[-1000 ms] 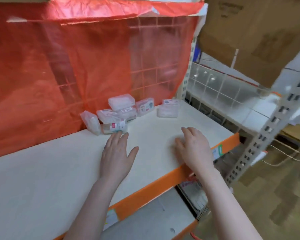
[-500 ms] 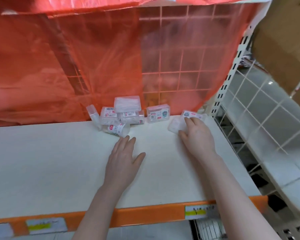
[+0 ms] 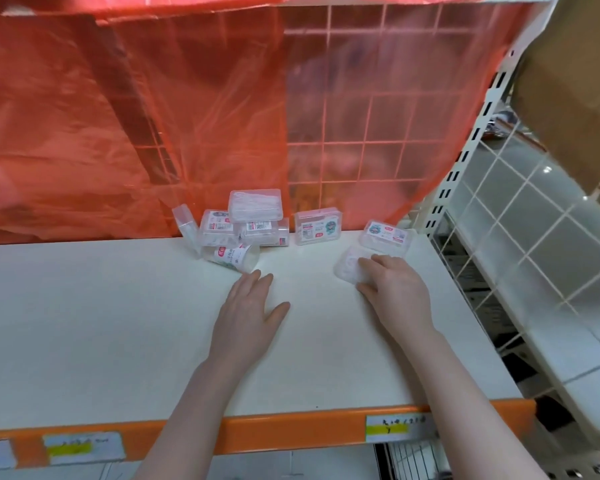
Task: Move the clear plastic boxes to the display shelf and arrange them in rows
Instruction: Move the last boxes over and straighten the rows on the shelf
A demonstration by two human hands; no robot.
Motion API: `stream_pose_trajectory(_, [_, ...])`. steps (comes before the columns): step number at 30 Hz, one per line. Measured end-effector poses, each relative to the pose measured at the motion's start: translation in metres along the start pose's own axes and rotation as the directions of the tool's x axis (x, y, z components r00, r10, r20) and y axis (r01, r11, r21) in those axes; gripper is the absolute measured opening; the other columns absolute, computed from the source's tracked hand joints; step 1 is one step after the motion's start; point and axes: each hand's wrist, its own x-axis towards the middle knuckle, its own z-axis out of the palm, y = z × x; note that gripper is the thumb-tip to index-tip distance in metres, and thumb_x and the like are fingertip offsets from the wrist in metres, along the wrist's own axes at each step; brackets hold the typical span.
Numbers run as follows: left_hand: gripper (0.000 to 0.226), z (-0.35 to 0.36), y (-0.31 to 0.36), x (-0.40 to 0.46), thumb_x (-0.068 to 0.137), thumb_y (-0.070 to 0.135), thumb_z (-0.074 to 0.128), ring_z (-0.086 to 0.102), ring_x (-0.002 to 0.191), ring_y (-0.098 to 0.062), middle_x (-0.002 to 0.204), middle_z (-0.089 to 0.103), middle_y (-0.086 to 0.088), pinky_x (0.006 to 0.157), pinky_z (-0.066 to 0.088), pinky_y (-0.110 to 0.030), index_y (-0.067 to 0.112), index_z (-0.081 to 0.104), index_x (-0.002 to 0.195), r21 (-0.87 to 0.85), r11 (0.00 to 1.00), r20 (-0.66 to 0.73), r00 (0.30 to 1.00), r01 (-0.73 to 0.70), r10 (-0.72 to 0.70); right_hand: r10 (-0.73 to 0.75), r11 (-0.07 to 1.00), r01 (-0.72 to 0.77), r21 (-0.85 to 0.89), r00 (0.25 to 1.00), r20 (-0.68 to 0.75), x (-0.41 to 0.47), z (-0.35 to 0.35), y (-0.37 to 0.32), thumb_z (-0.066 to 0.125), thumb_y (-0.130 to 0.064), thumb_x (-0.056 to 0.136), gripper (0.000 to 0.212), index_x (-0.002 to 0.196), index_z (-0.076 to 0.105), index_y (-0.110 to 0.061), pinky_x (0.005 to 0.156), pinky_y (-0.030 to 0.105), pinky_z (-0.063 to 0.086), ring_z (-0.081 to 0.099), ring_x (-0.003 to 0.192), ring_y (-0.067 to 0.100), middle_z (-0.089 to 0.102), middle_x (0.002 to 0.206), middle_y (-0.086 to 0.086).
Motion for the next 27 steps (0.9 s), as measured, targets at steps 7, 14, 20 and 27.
stream_pose_trajectory(7, [0.058,0.007,0.003,0.006,0.095,0.042,0.047,0.012,0.144,-0.012,0.155,0.021,0.002,0.114,0.012,-0.026,0.02,0.03,0.146,-0.008,0.998,0.062,0.996,-0.066,0.066,-0.134,0.991,0.134,-0.007,0.991,0.016,-0.039,-0.025,-0.001,0.078,-0.02,0.062,0.02,0.076,0.066,-0.014,0.047,0.025,0.047,0.064,0.067,0.023,0.066,0.074,0.0])
stream_pose_trajectory(14, [0.057,0.007,0.005,0.009,0.095,0.042,0.047,0.013,0.144,-0.013,0.155,0.022,0.001,0.113,0.012,-0.025,0.02,0.032,0.146,-0.025,0.993,0.085,0.989,-0.116,0.118,0.1,0.983,-0.101,0.154,0.995,0.014,-0.049,-0.052,0.003,0.061,-0.027,0.088,0.03,0.117,0.064,-0.024,0.065,0.034,0.05,0.066,0.08,0.024,0.072,0.088,0.0])
stream_pose_trajectory(20, [0.056,0.007,0.008,0.007,0.095,0.041,0.047,0.013,0.144,-0.013,0.155,0.023,0.002,0.113,0.013,-0.026,0.02,0.032,0.146,-0.042,0.989,0.106,0.984,-0.14,0.144,0.213,0.951,-0.208,0.23,0.977,0.005,-0.05,-0.053,0.013,0.048,-0.025,0.096,0.027,0.118,0.063,-0.026,0.078,0.032,0.044,0.059,0.099,0.018,0.065,0.11,-0.002])
stream_pose_trajectory(27, [0.056,0.005,0.008,0.006,0.096,0.041,0.045,0.012,0.144,-0.012,0.155,0.022,0.003,0.113,0.011,-0.024,0.021,0.03,0.147,-0.042,0.986,0.129,0.978,-0.162,0.166,0.226,0.968,-0.233,0.094,0.971,0.074,-0.044,-0.047,0.006,0.05,-0.04,0.093,0.048,0.133,0.049,-0.014,0.082,0.03,0.038,0.05,0.111,0.022,0.054,0.122,0.002])
